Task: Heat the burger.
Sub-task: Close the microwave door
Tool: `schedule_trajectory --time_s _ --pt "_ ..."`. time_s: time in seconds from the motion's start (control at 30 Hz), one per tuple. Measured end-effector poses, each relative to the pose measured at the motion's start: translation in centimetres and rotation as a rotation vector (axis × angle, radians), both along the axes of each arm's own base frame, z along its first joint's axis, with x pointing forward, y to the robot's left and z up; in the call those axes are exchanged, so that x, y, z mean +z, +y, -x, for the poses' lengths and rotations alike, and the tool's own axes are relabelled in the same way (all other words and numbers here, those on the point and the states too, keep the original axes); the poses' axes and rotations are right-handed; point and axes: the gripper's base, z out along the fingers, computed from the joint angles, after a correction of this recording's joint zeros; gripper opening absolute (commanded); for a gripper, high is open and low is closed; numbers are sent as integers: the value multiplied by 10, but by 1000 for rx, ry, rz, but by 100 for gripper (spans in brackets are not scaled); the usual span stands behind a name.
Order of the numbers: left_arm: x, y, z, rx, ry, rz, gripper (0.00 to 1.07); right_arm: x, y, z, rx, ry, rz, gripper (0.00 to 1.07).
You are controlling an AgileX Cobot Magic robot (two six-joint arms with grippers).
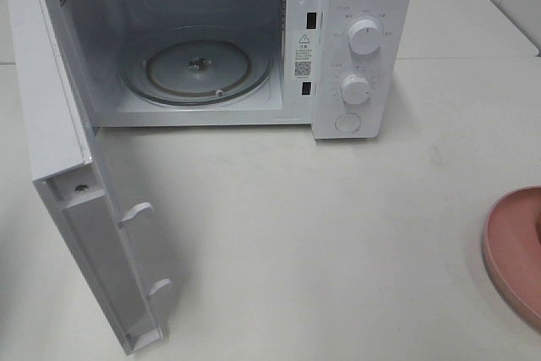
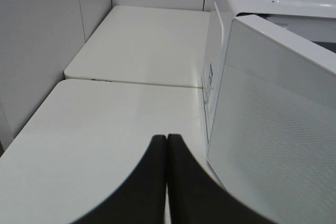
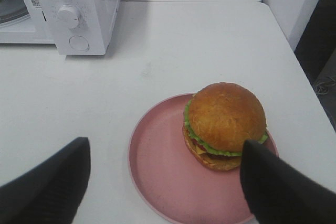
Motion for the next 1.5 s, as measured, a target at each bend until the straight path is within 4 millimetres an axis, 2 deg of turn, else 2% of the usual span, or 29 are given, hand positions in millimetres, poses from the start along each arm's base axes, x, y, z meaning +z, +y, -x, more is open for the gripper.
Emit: schedule_trajectory --time_s 0.2,0.3,0.37,0.47,0.53,0.73,0.97,1.03,1.23,1.27,1.3,1.5 --pt "-19 1 -17 -1 -41 -30 0 0 0 0 0 0 0 76" --pt "-23 -1 -23 -21 -47 -39 0 0 0 0 0 0 0 76" --pt "-30 -4 -31 -70 -35 -54 0 0 0 0 0 0 0 76" --pt "-31 -6 -34 -92 -34 -57 0 0 0 0 0 0 0 76" --pt "-42 -14 -44 -190 -25 -72 0 0 0 0 0 0 0 76" --pt "-50 -22 -52 -283 -35 -92 0 0 0 0 0 0 0 76" --pt "-63 -48 -70 -428 2 -72 0 0 0 0 0 1 0 76" --pt "-64 -51 -72 -434 7 -64 0 0 0 0 0 1 0 76" --pt "-75 -77 -82 -453 52 -2 0 0 0 0 0 1 0 76" --pt "-75 -77 -82 -453 52 -2 0 0 0 0 0 1 0 76" --pt "-75 -87 -85 -471 48 -4 0 0 0 0 0 1 0 76" --pt "-66 -112 -88 -500 0 -31 0 0 0 0 0 1 0 76"
